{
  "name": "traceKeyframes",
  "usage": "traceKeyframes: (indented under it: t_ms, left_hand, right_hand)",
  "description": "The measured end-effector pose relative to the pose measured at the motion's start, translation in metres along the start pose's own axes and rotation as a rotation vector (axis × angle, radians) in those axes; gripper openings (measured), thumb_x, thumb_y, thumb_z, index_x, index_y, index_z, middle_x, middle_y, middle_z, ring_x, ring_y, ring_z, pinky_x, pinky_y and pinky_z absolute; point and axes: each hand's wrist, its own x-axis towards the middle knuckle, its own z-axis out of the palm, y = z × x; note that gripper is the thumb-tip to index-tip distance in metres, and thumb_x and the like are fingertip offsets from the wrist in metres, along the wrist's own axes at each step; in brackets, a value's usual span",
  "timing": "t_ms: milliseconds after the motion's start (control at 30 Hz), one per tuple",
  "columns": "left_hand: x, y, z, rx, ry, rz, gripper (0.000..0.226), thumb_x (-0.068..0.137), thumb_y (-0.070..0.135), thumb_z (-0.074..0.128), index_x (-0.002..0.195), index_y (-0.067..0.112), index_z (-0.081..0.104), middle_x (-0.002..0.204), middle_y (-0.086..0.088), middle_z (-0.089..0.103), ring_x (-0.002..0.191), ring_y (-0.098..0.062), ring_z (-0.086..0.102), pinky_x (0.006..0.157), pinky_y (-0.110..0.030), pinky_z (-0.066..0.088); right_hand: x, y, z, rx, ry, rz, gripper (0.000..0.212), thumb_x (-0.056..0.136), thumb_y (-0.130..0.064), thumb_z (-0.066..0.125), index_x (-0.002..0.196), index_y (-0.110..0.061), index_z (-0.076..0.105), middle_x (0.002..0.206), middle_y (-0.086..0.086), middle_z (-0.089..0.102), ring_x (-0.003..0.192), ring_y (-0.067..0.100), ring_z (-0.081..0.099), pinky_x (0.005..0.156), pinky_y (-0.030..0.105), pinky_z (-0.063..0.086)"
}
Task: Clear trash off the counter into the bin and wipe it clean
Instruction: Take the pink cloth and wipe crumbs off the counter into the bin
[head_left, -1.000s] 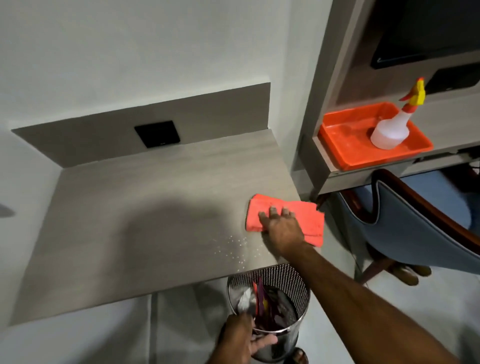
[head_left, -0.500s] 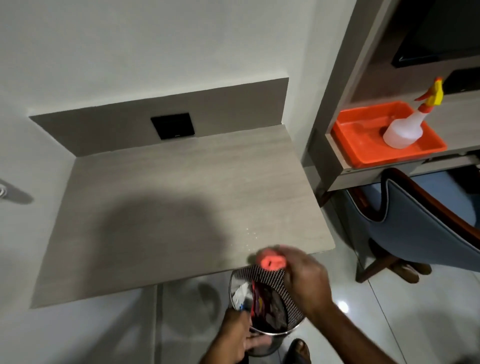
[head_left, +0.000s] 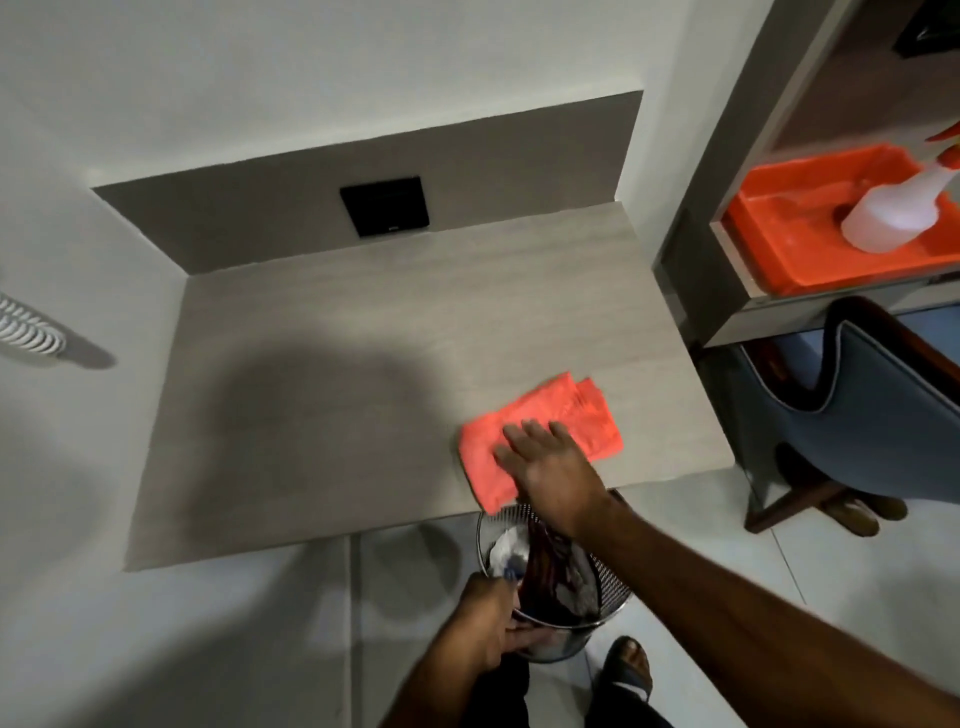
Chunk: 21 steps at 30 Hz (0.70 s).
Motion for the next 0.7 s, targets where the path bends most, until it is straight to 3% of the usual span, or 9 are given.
traceKeyframes:
  t_ms: [67,133,233,300,367,467,567,633,700]
  left_hand:
    - [0.0,-0.003,-0.005,0.044,-0.037,0.037,0.031,0.097,0.005,0.037,0.104,0.002,0.067,0.075,-0.013,0.078,0.065,-0.029,0.075,0.052,-0.037,0.063]
    - [-0.002,-0.011,-0.002,0.085,-0.069,0.036,0.028,0.098,0.011,0.042,0.101,0.005,0.07,0.072,-0.01,0.079,0.061,-0.026,0.076,0.052,-0.036,0.063]
    - [0.012,-0.04,0.017,0.23,-0.012,0.08,0.035,0.102,0.026,0.047,0.135,0.017,0.051,0.125,-0.018,0.067,0.082,-0.036,0.075,0.058,-0.047,0.065]
    - [0.033,-0.056,0.034,0.289,0.037,0.114,0.047,0.103,0.03,0.044,0.148,0.026,0.033,0.144,-0.019,0.051,0.093,-0.043,0.071,0.065,-0.053,0.064]
    - [0.055,-0.064,0.045,0.341,0.009,0.074,0.046,0.101,0.034,0.047,0.145,0.031,0.035,0.138,-0.013,0.057,0.088,-0.039,0.074,0.061,-0.052,0.064]
    - [0.107,-0.071,0.058,0.349,-0.065,-0.03,0.03,0.099,0.034,0.052,0.125,0.021,0.059,0.108,-0.008,0.074,0.075,-0.025,0.075,0.059,-0.044,0.065]
    - [0.163,-0.079,0.07,0.333,-0.083,-0.133,0.024,0.099,0.023,0.051,0.113,0.013,0.067,0.086,-0.007,0.076,0.065,-0.021,0.073,0.057,-0.037,0.065]
    - [0.209,-0.092,0.079,0.344,-0.057,-0.167,0.029,0.102,0.024,0.043,0.114,0.01,0.065,0.086,-0.009,0.075,0.066,-0.021,0.072,0.069,-0.041,0.065]
    - [0.252,-0.105,0.087,0.368,-0.042,-0.189,0.034,0.103,0.017,0.035,0.124,0.005,0.059,0.103,-0.017,0.074,0.075,-0.025,0.07,0.086,-0.047,0.06]
  right_hand:
    - [-0.061,-0.005,0.017,0.046,0.025,-0.073,0.042,0.071,-0.023,0.064,0.113,-0.022,0.069,0.119,0.004,0.07,0.109,0.027,0.066,0.093,0.045,0.053]
    - [-0.125,-0.008,0.038,0.079,-0.048,-0.045,0.043,0.066,-0.029,0.071,0.109,-0.025,0.073,0.108,-0.004,0.075,0.103,0.016,0.07,0.095,0.03,0.05]
    - [-0.19,-0.009,0.068,0.336,-0.011,0.182,0.045,0.052,-0.028,0.089,0.094,-0.03,0.077,0.091,-0.01,0.076,0.086,0.01,0.074,0.087,0.028,0.04]
    - [-0.201,-0.003,0.079,0.459,0.072,0.376,0.039,0.058,-0.03,0.078,0.096,-0.025,0.078,0.094,-0.005,0.076,0.084,0.015,0.074,0.081,0.035,0.041]
    - [-0.198,0.003,0.089,0.528,0.122,0.468,0.045,0.066,-0.036,0.065,0.102,-0.013,0.076,0.099,0.004,0.076,0.089,0.023,0.073,0.084,0.033,0.047]
    - [-0.193,0.025,0.127,0.616,0.099,0.626,0.047,0.065,-0.027,0.08,0.109,-0.01,0.073,0.106,0.008,0.074,0.097,0.028,0.069,0.089,0.035,0.055]
    - [-0.192,0.048,0.182,0.651,0.044,0.735,0.051,0.065,-0.014,0.083,0.114,-0.009,0.07,0.111,0.011,0.072,0.103,0.033,0.066,0.092,0.04,0.053]
    - [-0.194,0.065,0.224,0.671,0.045,0.764,0.048,0.068,-0.014,0.08,0.115,-0.008,0.069,0.112,0.012,0.072,0.104,0.033,0.066,0.093,0.04,0.052]
    - [-0.196,0.082,0.262,0.725,0.052,0.784,0.051,0.074,-0.024,0.075,0.121,-0.008,0.065,0.119,0.011,0.069,0.111,0.031,0.063,0.1,0.038,0.048]
